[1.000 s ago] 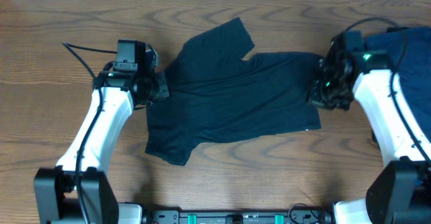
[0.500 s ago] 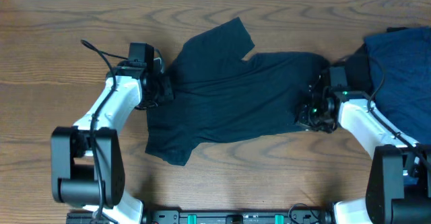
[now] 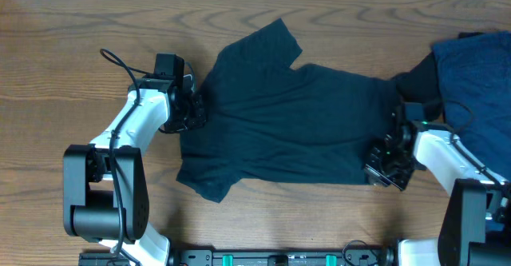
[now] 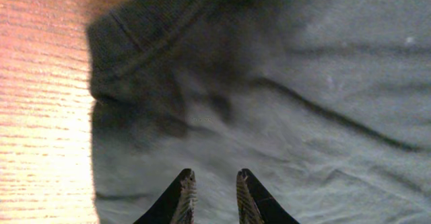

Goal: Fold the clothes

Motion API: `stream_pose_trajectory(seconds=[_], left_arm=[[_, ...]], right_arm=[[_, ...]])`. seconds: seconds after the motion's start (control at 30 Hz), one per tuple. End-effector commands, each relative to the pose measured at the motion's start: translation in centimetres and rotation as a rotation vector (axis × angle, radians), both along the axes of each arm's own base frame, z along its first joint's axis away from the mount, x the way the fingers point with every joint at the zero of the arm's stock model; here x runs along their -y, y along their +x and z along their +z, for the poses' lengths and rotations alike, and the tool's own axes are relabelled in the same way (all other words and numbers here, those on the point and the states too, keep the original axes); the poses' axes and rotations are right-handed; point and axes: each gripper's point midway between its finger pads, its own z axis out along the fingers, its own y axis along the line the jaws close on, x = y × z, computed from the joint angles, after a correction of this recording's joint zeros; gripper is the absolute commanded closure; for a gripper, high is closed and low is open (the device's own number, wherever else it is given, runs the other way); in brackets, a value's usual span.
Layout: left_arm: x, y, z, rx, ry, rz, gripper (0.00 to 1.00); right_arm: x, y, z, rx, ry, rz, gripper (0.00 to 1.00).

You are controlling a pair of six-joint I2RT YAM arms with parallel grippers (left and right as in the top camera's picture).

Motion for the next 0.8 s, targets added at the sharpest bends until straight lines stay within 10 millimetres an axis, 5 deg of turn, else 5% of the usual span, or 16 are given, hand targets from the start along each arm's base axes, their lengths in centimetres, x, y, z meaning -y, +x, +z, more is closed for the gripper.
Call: stream_pose_trajectory(seconds=[0.0,0.43,0.77], left_arm=[[-0.1,-0.5,-0.2,-0.018,0.012,-0.013,0.77],[-0.1,-2.8,0.1,-0.102,0.006,-0.014,0.77],[0.0,-7.2,4.6,-0.167,-0.015,-0.008,0.77]], right_arm=[[3.1,-3.3,-1.4,-0.139,-0.103,-0.081,0.99],[4.6,-3.5,-0.2,-0.166,-0.085,-0.119,0.99],[4.6,-3.4,-0.3,-0.159,-0.086,-0.119,0.99]])
